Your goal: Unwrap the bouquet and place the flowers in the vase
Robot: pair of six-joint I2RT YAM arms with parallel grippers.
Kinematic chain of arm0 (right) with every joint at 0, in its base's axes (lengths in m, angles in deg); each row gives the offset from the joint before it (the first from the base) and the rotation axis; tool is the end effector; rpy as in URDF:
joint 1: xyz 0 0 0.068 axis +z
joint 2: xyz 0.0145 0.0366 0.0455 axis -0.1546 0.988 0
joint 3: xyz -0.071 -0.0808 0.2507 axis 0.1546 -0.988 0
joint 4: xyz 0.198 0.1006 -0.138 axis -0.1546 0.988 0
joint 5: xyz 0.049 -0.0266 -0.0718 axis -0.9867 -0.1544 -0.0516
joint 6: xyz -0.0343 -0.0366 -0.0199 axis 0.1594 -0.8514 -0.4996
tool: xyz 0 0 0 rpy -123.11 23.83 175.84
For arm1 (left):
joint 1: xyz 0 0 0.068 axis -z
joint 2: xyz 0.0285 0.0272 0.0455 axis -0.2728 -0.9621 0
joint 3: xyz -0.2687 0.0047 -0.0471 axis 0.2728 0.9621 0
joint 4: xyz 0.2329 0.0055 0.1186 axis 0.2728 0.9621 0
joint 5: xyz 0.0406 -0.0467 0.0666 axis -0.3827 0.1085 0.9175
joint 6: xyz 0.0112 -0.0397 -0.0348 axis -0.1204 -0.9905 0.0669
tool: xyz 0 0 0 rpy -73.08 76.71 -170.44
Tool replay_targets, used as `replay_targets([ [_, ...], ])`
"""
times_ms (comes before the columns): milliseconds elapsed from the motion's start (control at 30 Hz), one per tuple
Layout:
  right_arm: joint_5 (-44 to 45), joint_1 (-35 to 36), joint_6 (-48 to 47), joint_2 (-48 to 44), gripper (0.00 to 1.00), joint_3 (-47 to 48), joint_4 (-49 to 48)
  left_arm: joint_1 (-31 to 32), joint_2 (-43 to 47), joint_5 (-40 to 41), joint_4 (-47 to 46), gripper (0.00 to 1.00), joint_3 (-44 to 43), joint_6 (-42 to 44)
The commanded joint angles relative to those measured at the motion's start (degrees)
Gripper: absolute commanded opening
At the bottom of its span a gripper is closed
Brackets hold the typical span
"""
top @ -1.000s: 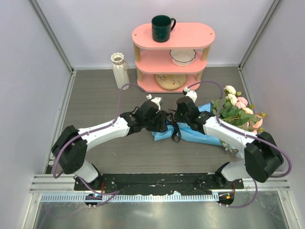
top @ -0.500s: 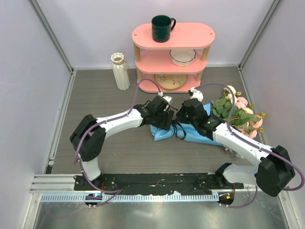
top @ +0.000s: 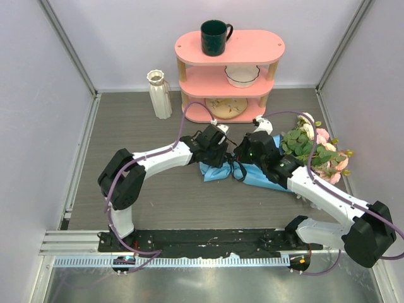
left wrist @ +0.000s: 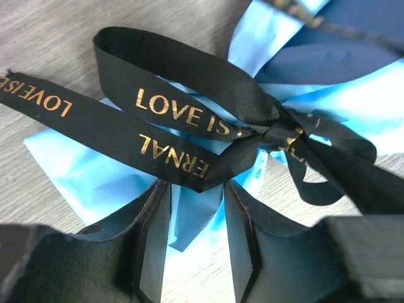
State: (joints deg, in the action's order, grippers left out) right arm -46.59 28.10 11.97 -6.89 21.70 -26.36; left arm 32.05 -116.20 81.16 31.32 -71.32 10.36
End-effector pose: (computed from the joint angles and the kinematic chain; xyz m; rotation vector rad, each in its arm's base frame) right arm 0.2058 0.1447 0.2746 0.1278 2.1529 0.5086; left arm 0.2689 -0.2964 0.2071 0.4915 2.5191 -0.5016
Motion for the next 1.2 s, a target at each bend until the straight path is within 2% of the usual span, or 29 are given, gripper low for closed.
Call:
replay_targets([
  [0,-1.7,-0.2,-0.2,0.9,0.01,0.6,-2.3,-0.3,-0.5,3.6,0.4,0.55,-5.1,0.8],
  [67,-2.0,-0.1,-0.4,1.6,0.01,1.4,-2.0,-0.2,-0.7,3.5,1.0,0.62,-6.2,0.6],
  [167,-2.0,-0.2,-0.2,1.2,0.01,1.8,-1.7,-0.3,-0.9,3.1,0.9,0.63,-6.1,0.6],
  [367,-1.9,-0.3,0.6,-0.6,0.01,0.9,-1.9,-0.2,-2.7,1.8,0.8,0.49,-7.2,0.9],
  [500,-1.3,-0.2,0.5,-1.7,0.01,1.2,-0.9,-0.3,-2.3,-3.1,-2.2,0.49,-5.1,0.2],
  [633,-1.3,-0.2,0.0,-2.2,0.01,1.2,-0.6,-0.3,-2.9,-4.4,-3.8,0.5,-4.4,0.1],
  [733,-1.3,-0.2,-0.1,-1.5,0.01,1.8,-0.3,-0.3,-3.5,-2.2,-0.8,0.3,-6.7,1.0],
  [767,-1.3,-0.2,0.0,-1.4,0.01,1.8,-0.4,-0.3,-3.5,-1.8,-0.5,0.18,-7.5,1.2],
  [833,-1.0,-0.3,0.5,-1.4,0.01,1.4,-0.8,-0.3,-3.4,-1.5,0.0,0.15,-8.0,2.0],
  [933,-0.5,-0.2,0.7,-1.3,0.01,0.4,-1.5,-0.3,-2.5,-1.4,2.3,0.0,-9.4,1.9],
  [1033,1.2,-0.2,0.0,-0.6,0.01,1.2,-1.0,-0.3,1.4,-1.7,2.3,0.0,-8.2,-0.1],
  [1167,2.5,-0.2,-0.8,1.6,0.01,3.0,-0.3,-0.3,8.4,-4.2,0.4,0.0,-1.8,-3.7],
])
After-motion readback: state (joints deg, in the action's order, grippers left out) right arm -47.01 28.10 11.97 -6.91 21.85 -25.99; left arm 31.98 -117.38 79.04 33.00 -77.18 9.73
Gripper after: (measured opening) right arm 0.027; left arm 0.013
